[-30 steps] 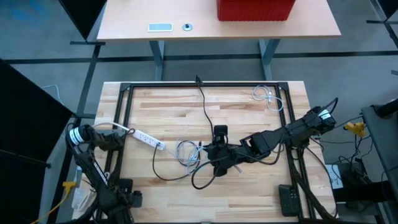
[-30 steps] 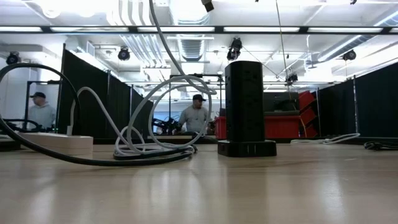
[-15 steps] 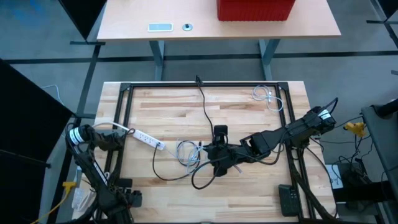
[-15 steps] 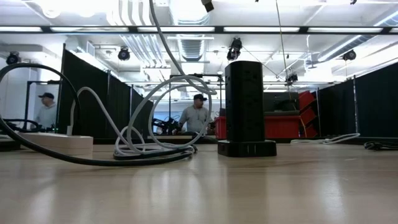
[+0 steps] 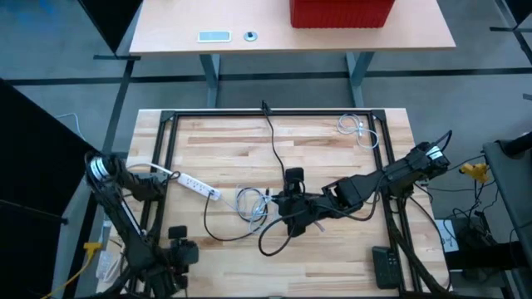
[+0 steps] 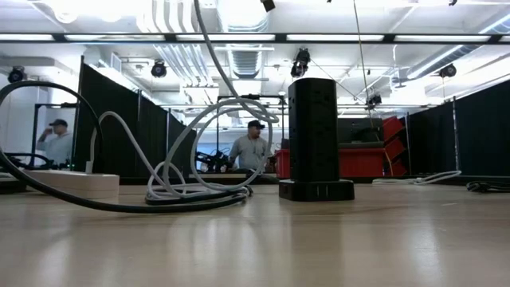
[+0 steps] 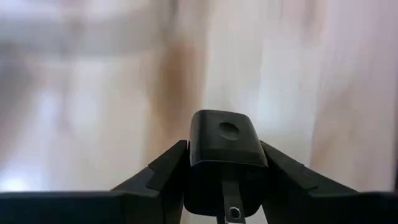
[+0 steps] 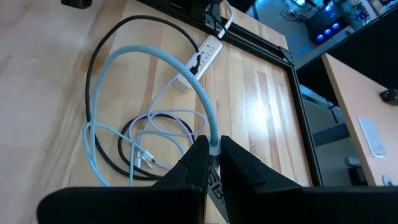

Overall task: Insert USB
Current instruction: Insert the light blue charger cable into the black charger adapter

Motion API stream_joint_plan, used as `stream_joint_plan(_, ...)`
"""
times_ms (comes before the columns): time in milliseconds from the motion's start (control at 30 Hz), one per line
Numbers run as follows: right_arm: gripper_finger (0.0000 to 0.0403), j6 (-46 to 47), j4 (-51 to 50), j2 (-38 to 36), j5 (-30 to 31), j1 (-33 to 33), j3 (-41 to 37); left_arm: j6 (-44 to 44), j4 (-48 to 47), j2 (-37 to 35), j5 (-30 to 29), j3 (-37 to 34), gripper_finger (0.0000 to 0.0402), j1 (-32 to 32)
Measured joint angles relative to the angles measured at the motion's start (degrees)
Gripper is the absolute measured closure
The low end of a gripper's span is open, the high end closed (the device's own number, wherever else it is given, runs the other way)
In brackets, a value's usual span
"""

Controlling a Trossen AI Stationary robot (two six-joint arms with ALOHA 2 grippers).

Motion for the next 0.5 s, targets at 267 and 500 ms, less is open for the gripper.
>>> stream_joint_plan(267,0.0391,-1.49,16.81,-0.11,-1.47,0.00,-6.04,8.68,3.62,-14.82,-32.73,-0.33,0.0252,-3.86)
stream_joint_plan(500,0.0391,-5.19,51.69,0.12,-6.45,-1.04,-17.72,18.31,5.12,-20.16,-47.10,-0.40,0.0252,-7.52)
